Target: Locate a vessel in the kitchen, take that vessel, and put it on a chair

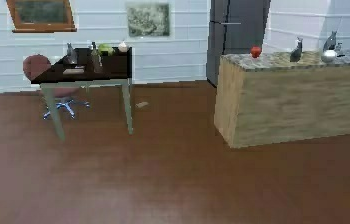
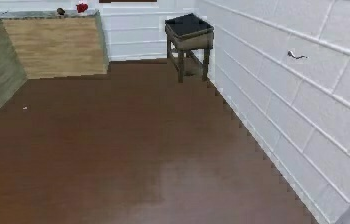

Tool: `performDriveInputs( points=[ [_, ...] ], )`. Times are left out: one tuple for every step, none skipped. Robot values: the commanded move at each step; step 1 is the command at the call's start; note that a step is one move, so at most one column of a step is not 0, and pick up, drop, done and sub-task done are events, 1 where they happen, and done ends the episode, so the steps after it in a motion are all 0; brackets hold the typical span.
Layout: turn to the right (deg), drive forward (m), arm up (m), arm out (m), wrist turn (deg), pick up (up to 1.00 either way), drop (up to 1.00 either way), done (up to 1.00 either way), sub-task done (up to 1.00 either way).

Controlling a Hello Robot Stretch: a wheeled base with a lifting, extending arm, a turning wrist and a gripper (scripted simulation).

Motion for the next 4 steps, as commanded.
performDriveInputs(
  points=[
    [0.0,1.0,0.0,0.0,0.0,0.0,0.0,0.0,0.0],
    [0.0,0.85,0.0,0.0,0.0,0.0,0.0,0.0,0.0],
    [-45.0,0.0,0.0,0.0,0.0,0.0,0.0,0.0,0.0],
    [-45.0,0.0,0.0,0.0,0.0,0.0,0.0,0.0,0.0]
  ],
)
